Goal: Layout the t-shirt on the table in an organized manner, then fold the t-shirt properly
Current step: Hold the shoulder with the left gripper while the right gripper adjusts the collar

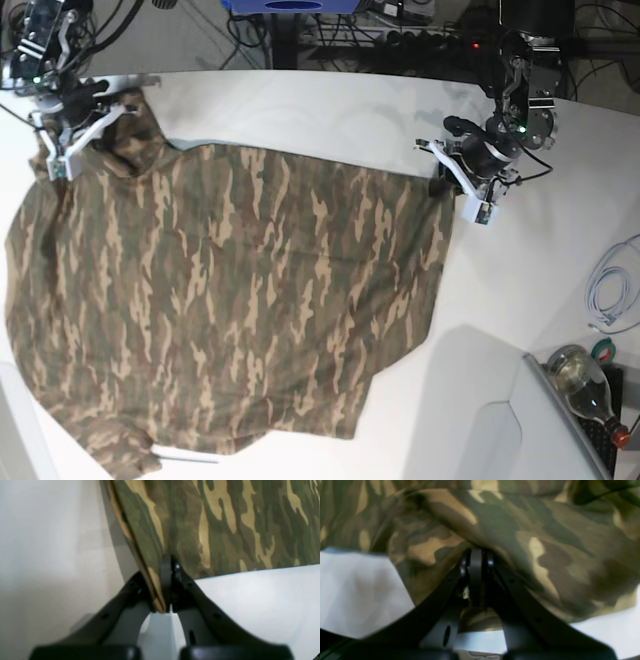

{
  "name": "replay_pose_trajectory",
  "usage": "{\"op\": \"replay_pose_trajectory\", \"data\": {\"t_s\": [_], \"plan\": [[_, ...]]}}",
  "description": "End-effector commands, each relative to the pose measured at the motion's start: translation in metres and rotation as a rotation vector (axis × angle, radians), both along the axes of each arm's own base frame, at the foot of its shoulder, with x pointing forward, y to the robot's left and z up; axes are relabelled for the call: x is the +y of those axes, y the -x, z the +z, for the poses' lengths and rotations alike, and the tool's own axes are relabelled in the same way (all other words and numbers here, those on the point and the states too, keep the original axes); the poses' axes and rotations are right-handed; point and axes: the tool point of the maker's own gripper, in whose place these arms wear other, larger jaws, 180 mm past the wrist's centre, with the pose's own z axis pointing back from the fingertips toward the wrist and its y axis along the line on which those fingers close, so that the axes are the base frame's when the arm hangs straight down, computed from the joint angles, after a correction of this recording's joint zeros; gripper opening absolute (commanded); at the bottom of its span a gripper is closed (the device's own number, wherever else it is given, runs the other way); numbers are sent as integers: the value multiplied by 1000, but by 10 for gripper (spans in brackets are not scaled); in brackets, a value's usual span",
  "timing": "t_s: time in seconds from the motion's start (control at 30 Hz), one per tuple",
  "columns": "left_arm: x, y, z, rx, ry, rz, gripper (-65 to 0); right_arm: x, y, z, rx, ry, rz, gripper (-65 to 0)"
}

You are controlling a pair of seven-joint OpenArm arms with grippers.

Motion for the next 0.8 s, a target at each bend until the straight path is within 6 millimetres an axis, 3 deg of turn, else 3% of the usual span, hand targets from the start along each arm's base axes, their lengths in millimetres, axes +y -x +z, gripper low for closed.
{"op": "replay_pose_trajectory", "data": {"t_s": [0.0, 0.17, 0.33, 0.5, 0.57, 0.63, 0.7, 0.77], "plan": [[8, 2, -1, 17, -30, -4, -650, 22, 33, -15, 131, -17, 68, -623], [9, 1, 0, 13, -31, -2, -650, 70, 46, 3, 100, -42, 187, -623], [7, -4, 6, -6, -31, -7, -650, 69, 31, 26, 29, -7, 205, -623], [4, -10, 19, -44, -36, -23, -650, 9, 17, 69, -79, 126, 68, -612], [3, -11, 20, -48, -36, -24, -650, -26, 13, 80, -106, 179, -36, -594], [3, -10, 19, -44, -36, -23, -650, -61, 10, 78, -111, 196, -157, -491], [3, -9, 18, -42, -36, -23, -650, -91, 13, 69, -102, 188, -256, -330], [3, -9, 18, -42, -36, -23, -650, -104, 14, 60, -105, 121, -264, -161]]}}
